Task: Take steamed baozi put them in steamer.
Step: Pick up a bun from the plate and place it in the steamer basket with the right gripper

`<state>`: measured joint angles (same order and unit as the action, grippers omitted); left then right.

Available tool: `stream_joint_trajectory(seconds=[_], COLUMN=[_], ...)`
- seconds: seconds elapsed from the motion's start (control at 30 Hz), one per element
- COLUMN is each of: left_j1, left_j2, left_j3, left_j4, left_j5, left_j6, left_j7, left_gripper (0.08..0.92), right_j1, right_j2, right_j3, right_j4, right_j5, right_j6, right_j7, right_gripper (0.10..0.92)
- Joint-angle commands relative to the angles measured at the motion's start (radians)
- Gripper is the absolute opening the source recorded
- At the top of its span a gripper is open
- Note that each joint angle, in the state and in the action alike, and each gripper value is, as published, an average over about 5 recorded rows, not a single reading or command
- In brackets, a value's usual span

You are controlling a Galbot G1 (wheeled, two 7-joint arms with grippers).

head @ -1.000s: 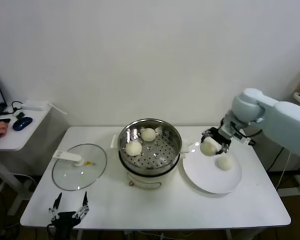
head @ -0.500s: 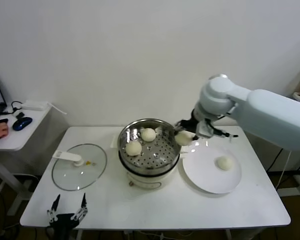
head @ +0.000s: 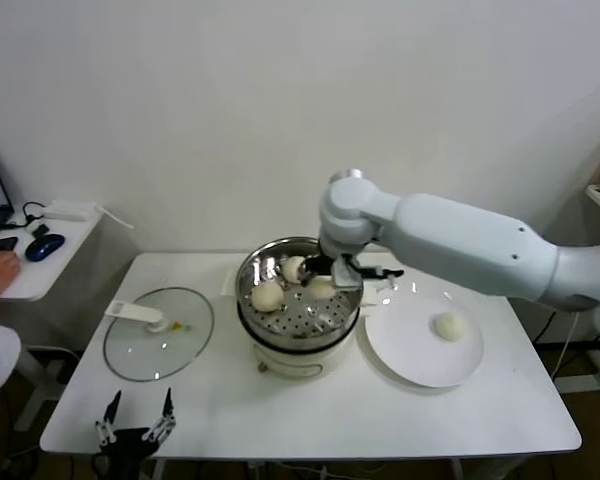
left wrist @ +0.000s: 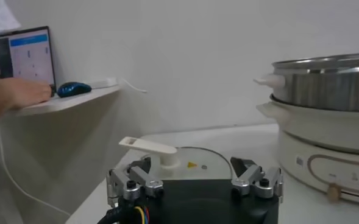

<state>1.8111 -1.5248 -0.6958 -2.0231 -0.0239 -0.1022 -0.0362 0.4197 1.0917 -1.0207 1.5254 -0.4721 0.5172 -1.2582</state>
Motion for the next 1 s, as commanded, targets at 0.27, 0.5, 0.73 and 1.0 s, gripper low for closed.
stream_joint_trajectory(seconds=[0.27, 0.5, 0.73, 1.0], left_j1=[-0.006, -0.008, -0.016, -0.021], left_j2=[0.003, 0.002, 0.002, 0.002], left_j3=[-0.001, 0.002, 0.003, 0.006], left_j4=[0.009, 0.016, 0.018, 0.020], left_j5=[0.000, 0.001, 0.002, 0.004], left_j6=[0.006, 0.006, 0.011, 0.015], left_j7=[0.001, 0.001, 0.001, 0.000], left_gripper=[0.823, 0.823, 0.823, 0.823], right_j1=[-0.088, -0.074, -0.080, -0.091], right_j2=[0.184, 0.169, 0.148, 0.124], right_j3=[-0.014, -0.035, -0.039, -0.044], right_j4=[-0.141, -0.131, -0.100, -0.077], right_j5=[-0.078, -0.067, -0.090, -0.088], right_j6=[0.060, 0.073, 0.080, 0.079], right_j7=[0.001, -0.005, -0.008, -0.010], right_gripper=[0.704, 0.704, 0.704, 0.704])
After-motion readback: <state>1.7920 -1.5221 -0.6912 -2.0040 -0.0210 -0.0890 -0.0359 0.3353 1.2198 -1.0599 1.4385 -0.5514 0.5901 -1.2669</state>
